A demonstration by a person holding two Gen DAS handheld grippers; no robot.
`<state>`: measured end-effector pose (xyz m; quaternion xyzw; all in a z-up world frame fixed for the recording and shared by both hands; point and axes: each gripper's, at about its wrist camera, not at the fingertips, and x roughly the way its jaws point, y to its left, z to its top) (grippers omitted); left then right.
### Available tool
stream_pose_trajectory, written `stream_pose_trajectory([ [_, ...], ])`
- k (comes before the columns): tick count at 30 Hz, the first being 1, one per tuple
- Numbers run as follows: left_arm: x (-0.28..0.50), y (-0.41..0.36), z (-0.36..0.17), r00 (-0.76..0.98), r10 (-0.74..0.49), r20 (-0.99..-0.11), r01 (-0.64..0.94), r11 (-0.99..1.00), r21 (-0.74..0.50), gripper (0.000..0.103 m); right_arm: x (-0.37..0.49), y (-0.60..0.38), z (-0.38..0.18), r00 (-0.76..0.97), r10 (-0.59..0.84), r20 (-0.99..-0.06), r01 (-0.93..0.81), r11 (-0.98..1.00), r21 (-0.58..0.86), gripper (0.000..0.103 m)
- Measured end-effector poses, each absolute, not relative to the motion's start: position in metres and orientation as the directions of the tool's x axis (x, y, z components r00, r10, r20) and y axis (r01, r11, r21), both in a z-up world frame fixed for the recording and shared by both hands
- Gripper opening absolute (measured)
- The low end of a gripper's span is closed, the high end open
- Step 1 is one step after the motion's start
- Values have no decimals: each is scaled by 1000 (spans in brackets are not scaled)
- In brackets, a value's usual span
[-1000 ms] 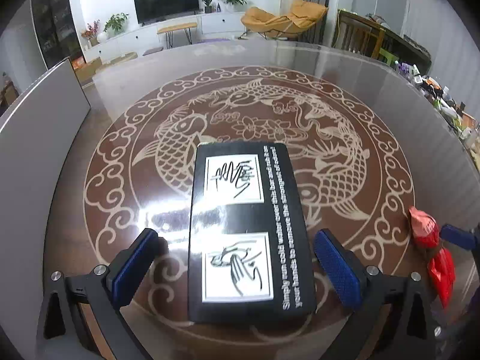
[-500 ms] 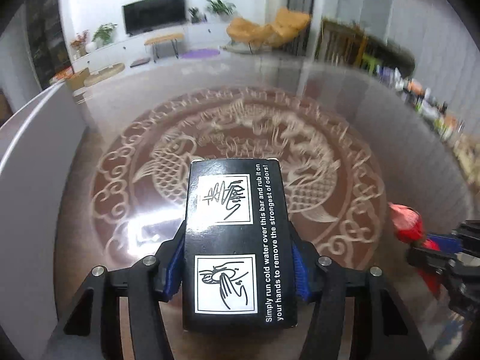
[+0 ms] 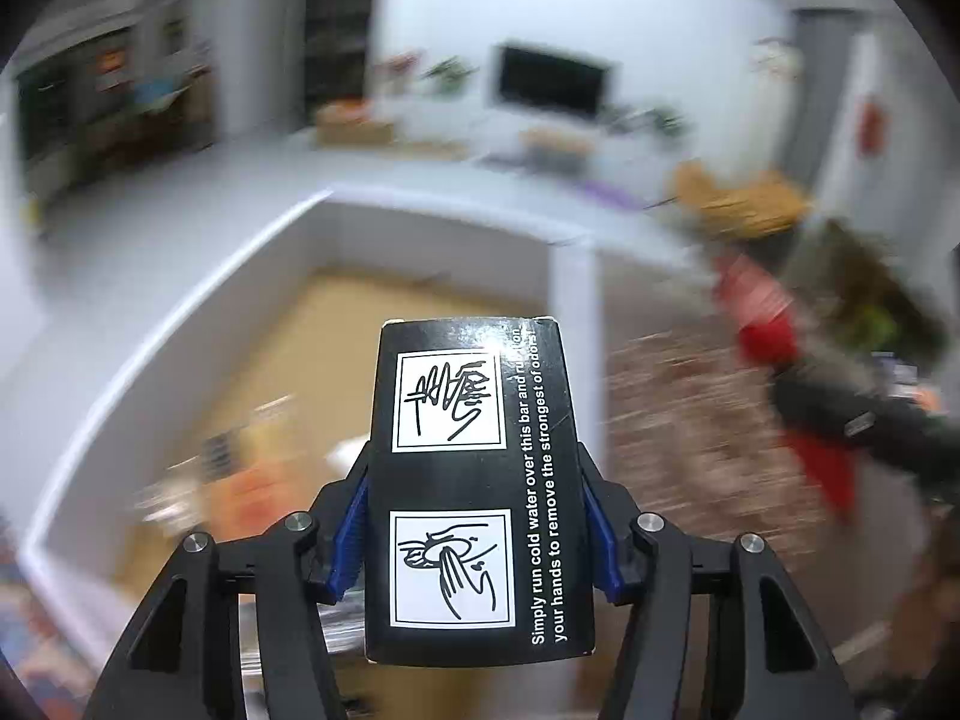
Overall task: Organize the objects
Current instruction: 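Carry the black box and red packet with both tools over the bin, then open both tools to drop the black box and red packet into the bin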
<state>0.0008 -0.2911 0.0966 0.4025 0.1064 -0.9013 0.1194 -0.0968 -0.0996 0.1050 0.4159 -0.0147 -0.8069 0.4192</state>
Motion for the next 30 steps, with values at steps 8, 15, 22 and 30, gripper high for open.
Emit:
stream_pose_trajectory([
  [8,31,-343,78,-512,-324,-795,473,-880,54,95,-95,-209,53,-110,-636,-764,682,-607,407,56],
  [15,58,-334,84,-484,-394,-781,562,-824,68,102,-82,-196,73,-312,-514,-799,708,-686,166,91],
  [22,50,-322,86,-352,-628,-694,580,-728,365,102,-86,-199,73,-366,-465,-806,722,-688,69,91],
  [30,66,-334,98,-435,-524,-733,598,-776,200,102,-86,-205,70,-384,-447,-808,723,-690,37,91],
])
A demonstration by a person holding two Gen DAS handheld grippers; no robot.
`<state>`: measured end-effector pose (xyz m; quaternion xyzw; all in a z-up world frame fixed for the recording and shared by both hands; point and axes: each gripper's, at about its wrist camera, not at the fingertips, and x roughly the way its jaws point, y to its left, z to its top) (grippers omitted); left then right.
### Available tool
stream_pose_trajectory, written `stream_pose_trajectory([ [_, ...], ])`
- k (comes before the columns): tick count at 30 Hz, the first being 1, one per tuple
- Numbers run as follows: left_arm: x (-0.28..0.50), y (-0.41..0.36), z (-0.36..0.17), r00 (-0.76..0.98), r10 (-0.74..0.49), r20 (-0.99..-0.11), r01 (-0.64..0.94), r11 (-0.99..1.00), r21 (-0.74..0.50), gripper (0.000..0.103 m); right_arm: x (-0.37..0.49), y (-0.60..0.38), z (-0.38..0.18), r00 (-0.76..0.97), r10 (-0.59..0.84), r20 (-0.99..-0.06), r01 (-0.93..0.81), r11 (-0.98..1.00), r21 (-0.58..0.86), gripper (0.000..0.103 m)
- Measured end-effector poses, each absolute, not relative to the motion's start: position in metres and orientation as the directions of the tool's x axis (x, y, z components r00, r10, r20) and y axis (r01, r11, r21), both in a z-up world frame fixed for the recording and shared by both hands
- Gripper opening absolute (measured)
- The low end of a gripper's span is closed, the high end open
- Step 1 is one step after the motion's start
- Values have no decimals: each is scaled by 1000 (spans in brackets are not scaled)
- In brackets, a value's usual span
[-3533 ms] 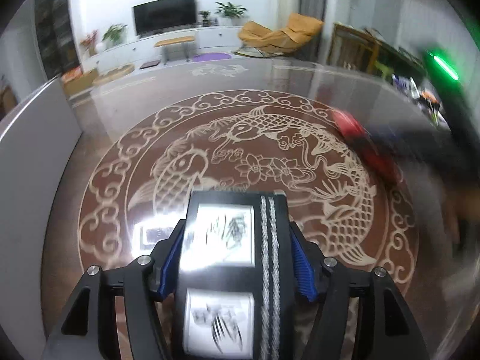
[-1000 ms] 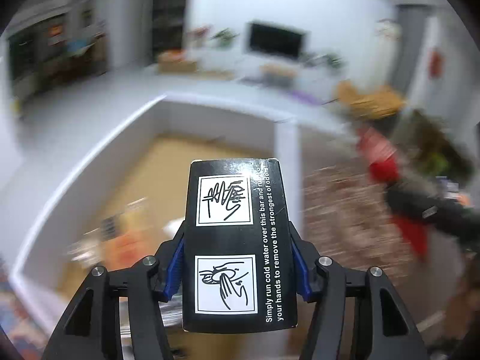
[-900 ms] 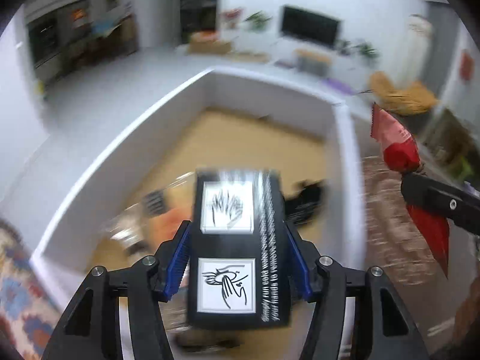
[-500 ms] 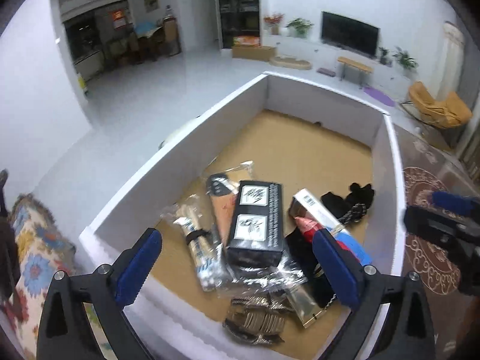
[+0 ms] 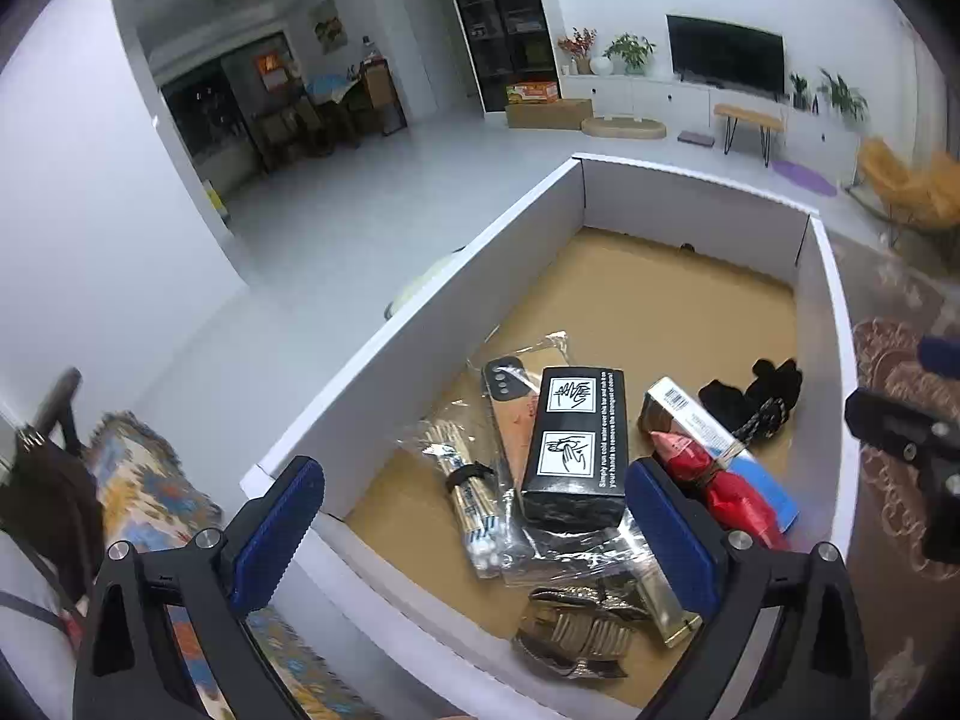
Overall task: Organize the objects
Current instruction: 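Open both tools to drop the black box and red packet into the bin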
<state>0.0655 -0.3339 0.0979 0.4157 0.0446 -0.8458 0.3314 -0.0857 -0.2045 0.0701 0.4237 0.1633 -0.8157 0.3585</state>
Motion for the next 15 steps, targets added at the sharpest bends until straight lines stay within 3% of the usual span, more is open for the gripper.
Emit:
stream_pose_trajectory([
  [12,66,-359,79,-419,-453,-787,636,-765,102,103,-79,-224,62,-372,-436,-819,754,-657,7,91],
  [15,69,-358,77,-411,-486,-771,654,-746,121,103,-77,-228,61,-366,-440,-820,760,-649,9,91],
])
